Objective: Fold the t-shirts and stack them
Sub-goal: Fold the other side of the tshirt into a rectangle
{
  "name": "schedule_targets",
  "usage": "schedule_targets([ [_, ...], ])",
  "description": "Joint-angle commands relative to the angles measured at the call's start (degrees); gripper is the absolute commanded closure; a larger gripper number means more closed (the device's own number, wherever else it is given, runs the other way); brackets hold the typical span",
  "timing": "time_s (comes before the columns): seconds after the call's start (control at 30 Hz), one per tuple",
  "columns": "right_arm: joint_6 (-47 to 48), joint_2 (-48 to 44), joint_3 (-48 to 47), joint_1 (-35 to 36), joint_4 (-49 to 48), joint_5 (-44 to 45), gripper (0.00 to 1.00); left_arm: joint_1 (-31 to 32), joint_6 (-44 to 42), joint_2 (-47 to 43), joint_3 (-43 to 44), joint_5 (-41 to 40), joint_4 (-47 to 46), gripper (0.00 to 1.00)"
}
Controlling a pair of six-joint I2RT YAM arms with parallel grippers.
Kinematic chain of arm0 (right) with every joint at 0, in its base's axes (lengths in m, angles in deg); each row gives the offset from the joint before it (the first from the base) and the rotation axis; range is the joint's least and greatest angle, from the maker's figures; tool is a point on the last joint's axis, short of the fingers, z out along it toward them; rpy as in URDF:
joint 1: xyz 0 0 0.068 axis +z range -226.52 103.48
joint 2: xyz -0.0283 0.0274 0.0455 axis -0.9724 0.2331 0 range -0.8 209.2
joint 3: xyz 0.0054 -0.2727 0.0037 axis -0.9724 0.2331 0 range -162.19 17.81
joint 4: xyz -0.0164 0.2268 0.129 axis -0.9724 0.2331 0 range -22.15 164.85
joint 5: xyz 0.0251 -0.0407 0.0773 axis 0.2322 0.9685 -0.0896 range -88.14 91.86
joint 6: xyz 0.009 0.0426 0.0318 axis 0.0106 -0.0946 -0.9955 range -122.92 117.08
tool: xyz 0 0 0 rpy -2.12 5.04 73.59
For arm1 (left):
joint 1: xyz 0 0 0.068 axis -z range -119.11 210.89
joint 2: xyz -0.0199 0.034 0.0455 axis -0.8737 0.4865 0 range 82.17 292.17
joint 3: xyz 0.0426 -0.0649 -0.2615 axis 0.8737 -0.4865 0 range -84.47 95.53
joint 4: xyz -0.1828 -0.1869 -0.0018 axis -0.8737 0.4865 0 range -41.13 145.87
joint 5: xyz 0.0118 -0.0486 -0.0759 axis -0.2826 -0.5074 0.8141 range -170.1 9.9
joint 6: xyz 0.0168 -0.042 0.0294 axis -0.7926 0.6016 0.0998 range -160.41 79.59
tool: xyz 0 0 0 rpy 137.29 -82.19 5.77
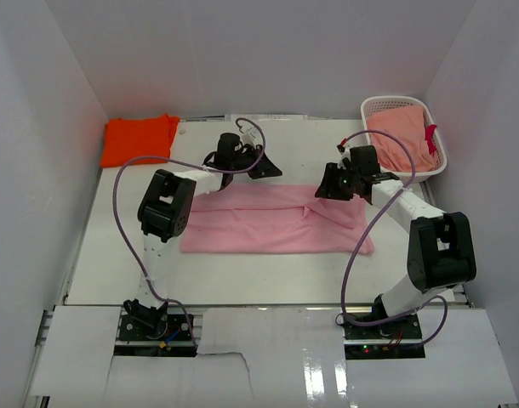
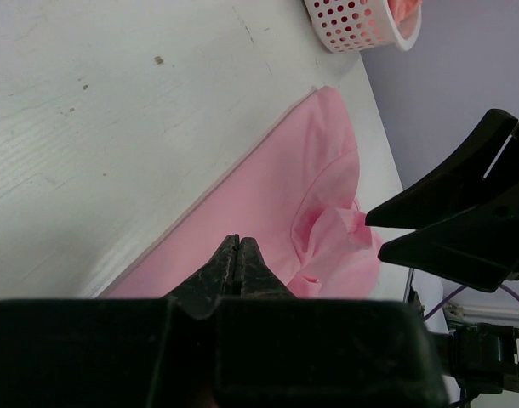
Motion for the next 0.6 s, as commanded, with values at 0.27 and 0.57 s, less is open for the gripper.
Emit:
schedule_targets([
  [0.27,0.3,3.8,-1.5,1.0,-1.3,-1.1,0.53,3.9,1.1,6.0,5.8,2.6,1.3,1.0],
  [0.57,0.4,6.7,-3.0,1.4,-2.5,-1.2,0.57,5.2,2.0,9.6,9.0,4.7,1.5,1.0],
])
